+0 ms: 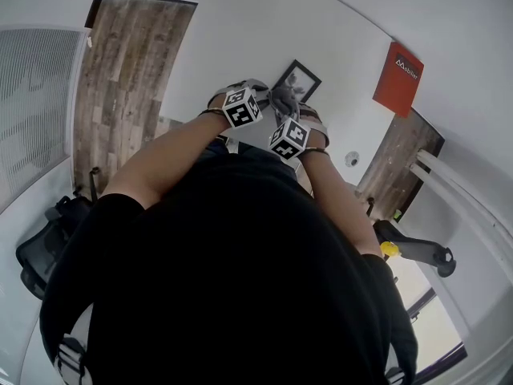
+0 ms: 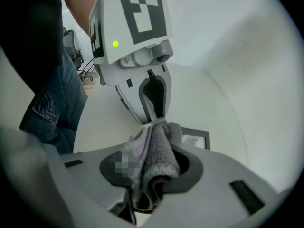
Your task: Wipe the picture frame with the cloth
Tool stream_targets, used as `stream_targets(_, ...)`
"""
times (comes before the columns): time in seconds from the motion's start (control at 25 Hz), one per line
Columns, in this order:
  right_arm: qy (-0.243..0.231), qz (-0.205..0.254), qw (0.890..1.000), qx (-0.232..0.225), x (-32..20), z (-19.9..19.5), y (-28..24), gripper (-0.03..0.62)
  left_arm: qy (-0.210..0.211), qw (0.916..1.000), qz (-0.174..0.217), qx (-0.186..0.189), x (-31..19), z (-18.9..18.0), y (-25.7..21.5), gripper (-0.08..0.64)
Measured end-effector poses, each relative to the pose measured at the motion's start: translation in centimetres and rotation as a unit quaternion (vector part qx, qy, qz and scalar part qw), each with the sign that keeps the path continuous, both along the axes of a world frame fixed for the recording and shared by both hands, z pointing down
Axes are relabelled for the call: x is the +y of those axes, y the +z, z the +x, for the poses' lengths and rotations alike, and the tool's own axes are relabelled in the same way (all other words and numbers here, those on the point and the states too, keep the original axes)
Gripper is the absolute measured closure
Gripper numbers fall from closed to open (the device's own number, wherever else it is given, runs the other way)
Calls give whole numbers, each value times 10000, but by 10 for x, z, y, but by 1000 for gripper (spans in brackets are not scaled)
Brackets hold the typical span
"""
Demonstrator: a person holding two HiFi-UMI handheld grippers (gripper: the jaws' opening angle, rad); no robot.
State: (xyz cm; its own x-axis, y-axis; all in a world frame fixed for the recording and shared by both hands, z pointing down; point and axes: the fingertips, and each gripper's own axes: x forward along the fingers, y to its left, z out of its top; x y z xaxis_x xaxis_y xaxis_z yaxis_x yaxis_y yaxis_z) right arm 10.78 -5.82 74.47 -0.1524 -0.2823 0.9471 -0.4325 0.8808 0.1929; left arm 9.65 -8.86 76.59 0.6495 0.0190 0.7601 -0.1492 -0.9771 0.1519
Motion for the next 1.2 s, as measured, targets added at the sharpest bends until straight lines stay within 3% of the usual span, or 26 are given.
stream_targets(0.72, 277, 98, 9994, -200, -22, 12, -20, 477, -72, 10000, 23, 61, -2, -2, -2, 437)
stream_targets(1.2, 751, 356, 9965, -38, -67, 52, -31, 477, -20, 10000, 60, 68, -2, -3, -1, 440)
